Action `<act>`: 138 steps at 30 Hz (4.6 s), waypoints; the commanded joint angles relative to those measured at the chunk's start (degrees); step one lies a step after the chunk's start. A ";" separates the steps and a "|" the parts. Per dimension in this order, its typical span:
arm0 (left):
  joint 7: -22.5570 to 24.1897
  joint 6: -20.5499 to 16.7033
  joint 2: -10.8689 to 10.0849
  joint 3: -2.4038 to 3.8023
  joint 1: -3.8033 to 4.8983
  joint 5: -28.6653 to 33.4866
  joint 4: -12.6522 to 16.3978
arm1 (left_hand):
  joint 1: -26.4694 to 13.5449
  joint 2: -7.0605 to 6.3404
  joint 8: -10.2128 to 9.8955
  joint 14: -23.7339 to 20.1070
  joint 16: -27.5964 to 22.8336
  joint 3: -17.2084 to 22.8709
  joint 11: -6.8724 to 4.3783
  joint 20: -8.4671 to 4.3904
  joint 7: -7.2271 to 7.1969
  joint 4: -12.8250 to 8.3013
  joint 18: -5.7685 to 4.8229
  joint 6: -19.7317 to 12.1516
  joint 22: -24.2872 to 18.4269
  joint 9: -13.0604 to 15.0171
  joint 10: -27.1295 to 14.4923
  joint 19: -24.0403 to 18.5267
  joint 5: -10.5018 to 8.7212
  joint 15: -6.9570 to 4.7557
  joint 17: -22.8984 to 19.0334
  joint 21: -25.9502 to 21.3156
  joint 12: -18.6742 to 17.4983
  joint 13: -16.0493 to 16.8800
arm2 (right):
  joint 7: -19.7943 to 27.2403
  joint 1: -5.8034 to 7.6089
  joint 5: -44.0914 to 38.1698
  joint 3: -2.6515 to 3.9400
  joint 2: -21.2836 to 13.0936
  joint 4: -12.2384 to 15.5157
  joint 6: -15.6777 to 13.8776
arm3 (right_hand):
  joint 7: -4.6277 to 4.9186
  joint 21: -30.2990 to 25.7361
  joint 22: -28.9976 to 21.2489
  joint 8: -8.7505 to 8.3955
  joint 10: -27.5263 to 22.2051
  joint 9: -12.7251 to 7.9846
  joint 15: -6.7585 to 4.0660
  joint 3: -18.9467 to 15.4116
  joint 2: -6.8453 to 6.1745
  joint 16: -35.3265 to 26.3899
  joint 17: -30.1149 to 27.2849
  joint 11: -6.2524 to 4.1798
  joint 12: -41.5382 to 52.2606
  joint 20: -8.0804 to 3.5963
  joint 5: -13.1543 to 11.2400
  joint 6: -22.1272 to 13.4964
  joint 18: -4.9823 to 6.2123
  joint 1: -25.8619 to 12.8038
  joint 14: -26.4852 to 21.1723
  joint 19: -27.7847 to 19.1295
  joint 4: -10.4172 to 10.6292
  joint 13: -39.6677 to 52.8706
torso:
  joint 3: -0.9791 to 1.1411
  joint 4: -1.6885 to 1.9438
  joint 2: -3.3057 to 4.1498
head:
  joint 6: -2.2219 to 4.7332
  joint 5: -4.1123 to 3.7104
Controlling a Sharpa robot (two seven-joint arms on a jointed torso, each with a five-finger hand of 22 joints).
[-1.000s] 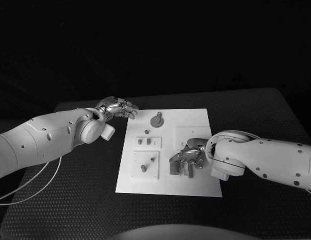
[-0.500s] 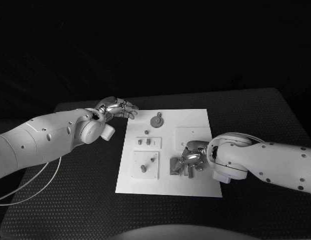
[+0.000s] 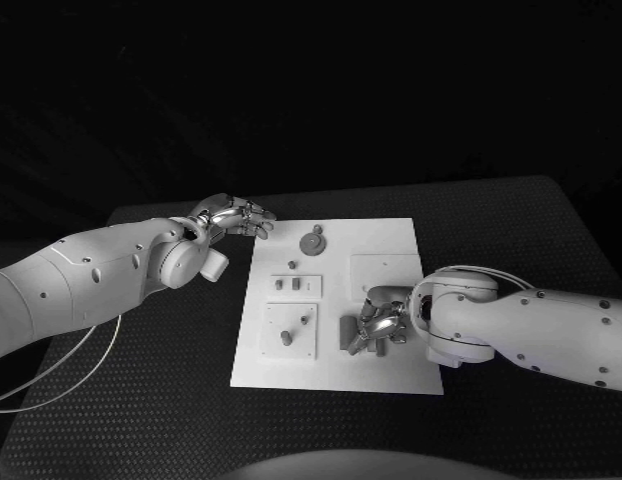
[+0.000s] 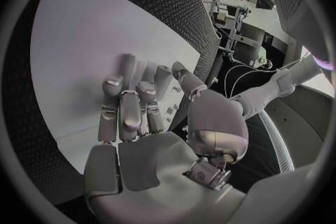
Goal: Assemble the parts on the task board
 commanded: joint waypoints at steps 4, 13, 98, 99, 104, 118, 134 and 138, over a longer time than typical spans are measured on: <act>0.33 0.62 -0.01 0.03 0.04 0.30 0.09 | -0.70 -0.06 0.20 0.26 -0.40 -0.03 -0.06 0.39 -0.03 0.49 -0.85 -0.18 -0.09 -0.05 -0.26 -0.11 -0.09 0.21 0.08 -0.11 -0.36 -0.05 | 0.05 -0.42 -2.66 -0.19 0.09 -0.05 0.36 | -0.18 -0.05 0.64 0.41 0.40 0.19 -0.41 -0.20 0.64 -0.22 0.34 -0.25 -0.29 0.07 0.25 0.76 1.64 -0.55 0.50 0.47 1.07 -0.11 | -0.05 0.05 0.01 | -0.03 -0.05; 0.30 0.96 -0.05 0.03 0.04 0.68 0.07 | -0.81 0.00 0.23 0.27 -0.46 -0.06 -0.07 0.40 -0.03 0.62 -0.85 -0.14 -0.10 -0.04 -0.24 -0.11 -0.09 0.22 0.16 -0.10 -0.34 -0.04 | -0.48 -0.42 -1.65 -0.19 0.07 -0.81 1.07 | -0.61 -0.05 0.81 0.55 1.08 0.34 -0.97 -1.83 7.10 -0.15 1.62 -0.76 -0.42 -0.51 0.26 1.40 1.64 -5.64 1.69 0.75 2.78 -0.25 | -0.09 0.03 0.02 | -0.16 -0.15; 0.20 0.82 -0.16 0.01 0.03 0.68 0.25 | -0.73 -0.18 0.26 0.29 -0.77 -0.11 -0.02 0.39 -0.02 0.64 -0.85 -0.14 -0.14 -0.06 -0.37 -0.17 -0.09 0.23 0.58 -0.07 -0.39 -0.06 | -2.08 -2.61 -6.89 0.30 -3.97 -1.14 -1.04 | -2.15 -0.39 0.77 2.20 7.32 4.48 -2.05 -1.64 5.66 -0.70 3.38 -2.18 2.66 -0.98 0.37 4.58 1.64 -4.52 4.35 2.68 0.69 3.64 | -0.01 0.03 0.01 | -0.38 -0.73; 0.19 0.83 -0.17 0.01 0.03 0.68 0.25 | -0.72 -0.18 0.26 0.29 -0.78 -0.11 -0.02 0.39 -0.02 0.64 -0.85 -0.14 -0.14 -0.06 -0.37 -0.18 -0.09 0.23 0.58 -0.07 -0.39 -0.06 | -2.15 -2.61 -7.16 0.30 -3.99 -1.19 -1.13 | -2.13 -0.36 0.80 2.16 7.35 4.56 -2.07 -1.48 5.98 -0.70 3.37 -2.18 2.64 -1.01 0.34 4.59 1.64 -4.18 4.34 2.70 0.17 3.70 | -0.01 0.03 0.01 | -0.38 -0.73; 0.16 0.80 -0.23 0.00 0.03 0.68 0.27 | -0.71 -0.17 0.26 0.29 -0.79 -0.11 -0.03 0.39 -0.02 0.64 -0.85 -0.14 -0.14 -0.06 -0.37 -0.18 -0.09 0.22 0.60 -0.07 -0.39 -0.06 | -2.40 -2.61 -9.44 0.28 -4.04 -1.39 -0.81 | -2.12 -0.15 1.00 2.01 7.35 4.93 -2.09 -1.24 7.63 -0.69 3.45 -2.17 2.50 -1.09 0.30 4.55 1.64 -1.43 4.34 2.58 -0.98 3.88 | -0.02 0.00 0.02 | -0.38 -0.81; 0.15 0.94 -0.30 0.00 0.03 0.68 0.23 | -0.69 -0.17 0.27 0.29 -0.84 -0.10 -0.03 0.39 -0.02 0.64 -0.85 -0.12 -0.15 -0.07 -0.37 -0.18 -0.09 0.23 0.67 -0.07 -0.38 -0.06 | -2.84 -2.61 -10.71 0.27 -5.10 -1.69 -1.23 | -2.01 0.11 1.01 1.60 7.31 5.47 -1.89 -2.05 8.13 -0.74 3.41 -2.02 2.13 -0.72 0.27 4.56 1.64 3.91 4.19 2.07 -0.88 4.10 | -0.04 0.06 0.01 | -0.45 -0.98; 0.43 1.05 -0.28 -0.01 0.03 0.67 0.32 | -0.49 -0.13 0.29 0.28 -0.95 -0.03 -0.04 0.37 -0.02 0.55 -0.85 -0.10 -0.16 -0.07 -0.37 -0.23 -0.08 0.23 0.78 -0.08 -0.37 -0.06 | -2.72 -2.60 -7.12 0.30 -6.18 -2.52 -1.15 | -1.99 -0.21 0.73 1.10 7.30 5.50 -1.77 -2.52 7.77 -0.91 3.03 -2.00 1.62 -0.41 0.37 4.80 1.64 -0.08 4.06 2.27 -0.13 3.98 | -0.03 0.05 0.02 | -0.22 -1.13; 0.52 1.12 -0.26 -0.01 0.03 0.67 0.43 | -0.17 -0.16 0.33 0.29 -1.02 0.04 -0.04 0.37 -0.04 0.30 -0.85 -0.06 -0.16 -0.06 -0.37 -0.24 -0.09 0.23 0.89 -0.07 -0.37 -0.05 | -2.68 -2.60 -6.79 0.30 -6.36 -2.61 -0.89 | -1.98 -0.31 0.69 0.97 7.11 5.50 -1.76 -2.33 7.34 -0.97 2.82 -1.99 1.35 -0.41 0.38 4.79 1.64 -0.86 3.92 2.27 0.18 3.82 | -0.07 0.05 0.02 | -0.25 -1.02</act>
